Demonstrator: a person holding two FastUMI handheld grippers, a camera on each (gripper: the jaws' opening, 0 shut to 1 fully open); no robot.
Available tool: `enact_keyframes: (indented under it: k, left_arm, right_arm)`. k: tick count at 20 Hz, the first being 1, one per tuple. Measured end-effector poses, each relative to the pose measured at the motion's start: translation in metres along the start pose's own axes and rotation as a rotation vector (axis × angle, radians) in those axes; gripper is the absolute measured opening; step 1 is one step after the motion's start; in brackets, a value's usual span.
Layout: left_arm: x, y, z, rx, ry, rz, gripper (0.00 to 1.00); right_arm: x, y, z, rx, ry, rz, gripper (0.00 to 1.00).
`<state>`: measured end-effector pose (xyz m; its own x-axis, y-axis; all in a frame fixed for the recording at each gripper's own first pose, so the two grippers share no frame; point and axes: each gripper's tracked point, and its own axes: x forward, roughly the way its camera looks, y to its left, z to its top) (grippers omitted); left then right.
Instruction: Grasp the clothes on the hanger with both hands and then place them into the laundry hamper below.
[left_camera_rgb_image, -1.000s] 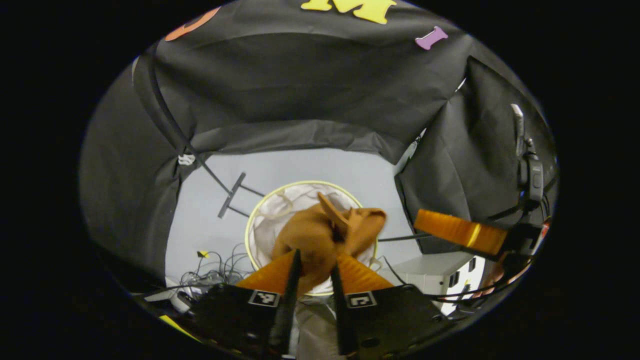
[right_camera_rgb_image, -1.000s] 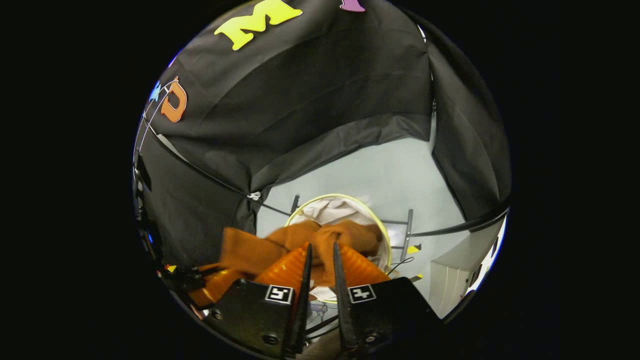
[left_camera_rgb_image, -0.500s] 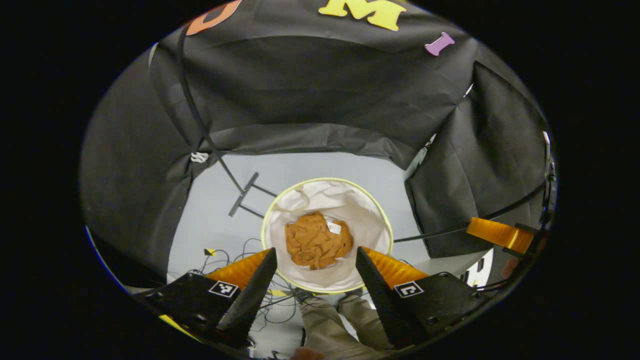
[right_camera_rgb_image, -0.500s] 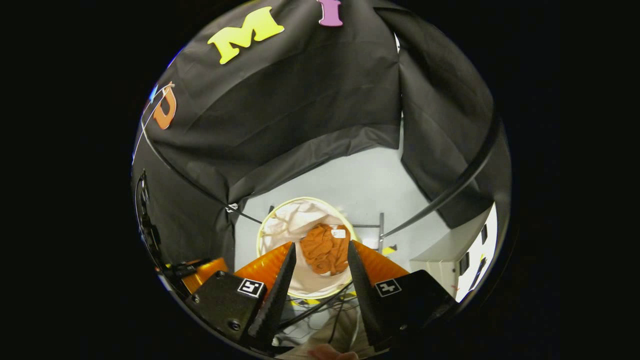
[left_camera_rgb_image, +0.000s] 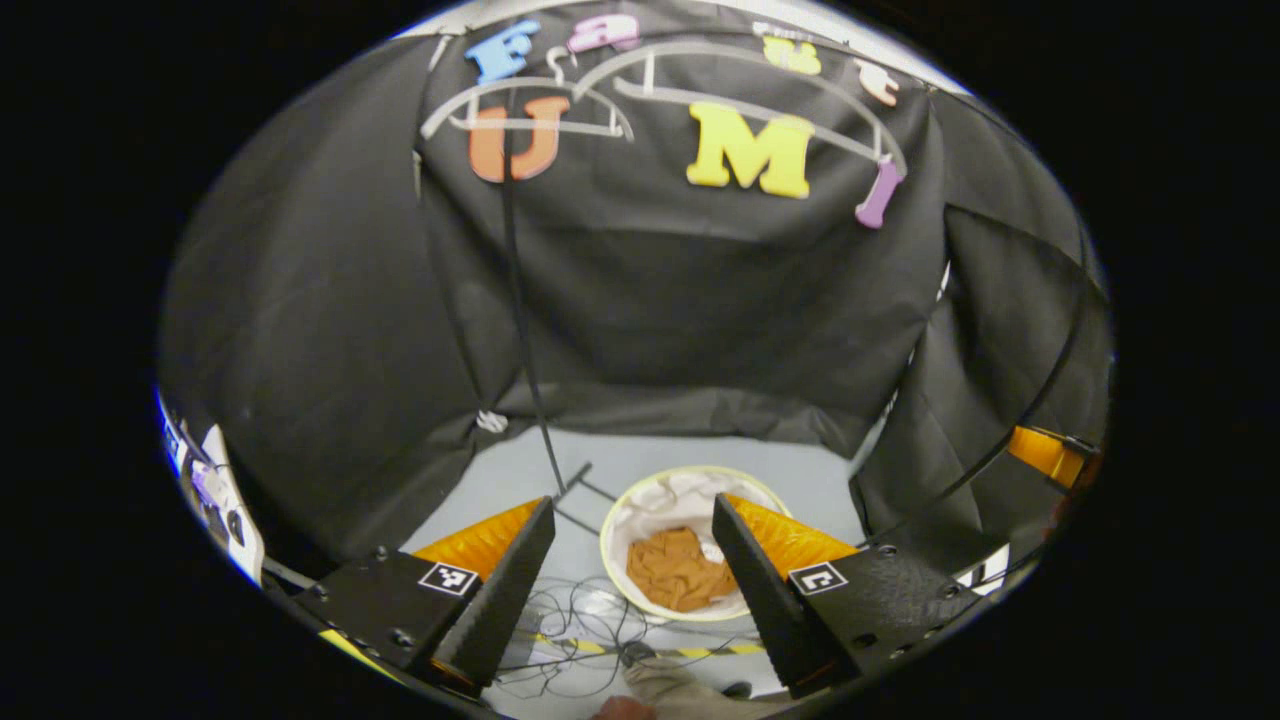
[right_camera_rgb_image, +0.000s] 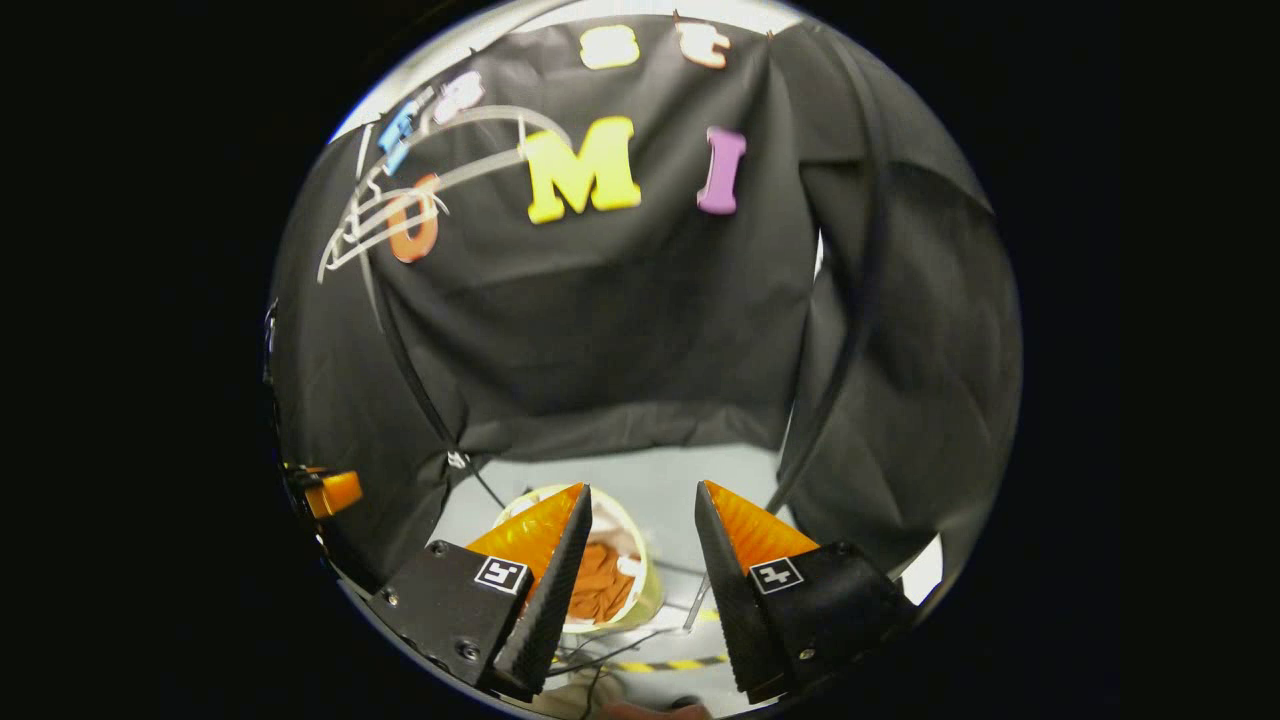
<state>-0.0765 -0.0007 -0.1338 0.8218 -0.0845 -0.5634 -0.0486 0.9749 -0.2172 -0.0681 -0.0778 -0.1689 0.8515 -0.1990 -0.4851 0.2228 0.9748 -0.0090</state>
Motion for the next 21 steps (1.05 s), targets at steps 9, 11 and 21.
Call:
enact_keyframes:
  k: [9,11,21]
  left_arm:
    - [-0.224,-0.09,0.081,0.034,-0.524,-0.027,1.0]
    - [-0.251,-0.092,0.089,0.022,-0.589,-0.019,0.97]
    - [-0.344,-0.092,0.089,0.017,-0.792,-0.005,0.97]
  right_arm:
    - [-0.2,-0.075,0.065,-0.033,-0.388,0.142,0.83]
    - [-0.224,-0.078,0.072,-0.022,-0.415,0.183,0.83]
    - [-0.299,-0.083,0.075,-0.069,-0.626,0.231,0.83]
